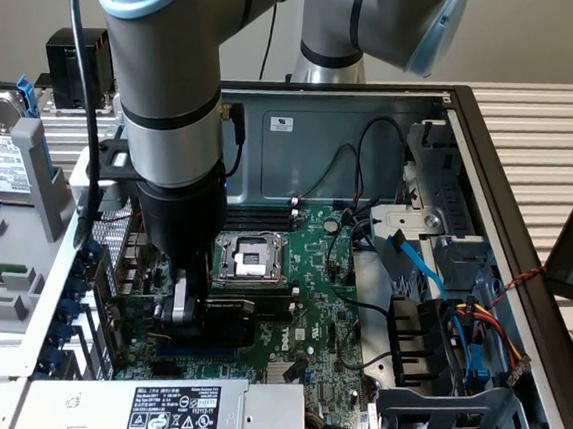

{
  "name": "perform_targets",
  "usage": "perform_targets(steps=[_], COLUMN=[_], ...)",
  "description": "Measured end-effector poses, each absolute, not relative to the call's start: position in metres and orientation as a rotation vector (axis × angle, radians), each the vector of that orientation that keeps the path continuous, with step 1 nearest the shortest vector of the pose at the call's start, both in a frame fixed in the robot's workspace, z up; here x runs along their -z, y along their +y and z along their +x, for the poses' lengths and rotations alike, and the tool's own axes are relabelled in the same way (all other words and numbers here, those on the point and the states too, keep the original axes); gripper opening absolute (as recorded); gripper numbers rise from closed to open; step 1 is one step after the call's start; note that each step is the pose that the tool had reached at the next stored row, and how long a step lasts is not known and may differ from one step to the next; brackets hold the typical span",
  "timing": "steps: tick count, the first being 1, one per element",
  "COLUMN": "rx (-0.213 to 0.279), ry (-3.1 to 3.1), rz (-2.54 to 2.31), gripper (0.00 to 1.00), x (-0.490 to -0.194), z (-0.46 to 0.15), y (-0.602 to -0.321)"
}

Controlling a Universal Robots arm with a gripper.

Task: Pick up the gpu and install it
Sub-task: 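Insert the gpu into the slot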

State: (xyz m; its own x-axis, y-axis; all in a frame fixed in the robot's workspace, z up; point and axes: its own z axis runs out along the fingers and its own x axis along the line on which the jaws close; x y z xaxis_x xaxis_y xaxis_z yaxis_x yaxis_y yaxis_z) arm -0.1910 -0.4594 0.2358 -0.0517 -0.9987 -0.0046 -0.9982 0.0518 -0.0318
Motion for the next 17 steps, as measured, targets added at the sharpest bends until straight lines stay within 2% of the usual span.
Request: perform_targets(steps=[17], rx=[0.032], ry=[2.259], rz=[-2.146], gripper=[0.28], x=[-0.2348], z=[-0.1913], y=[-0.4587])
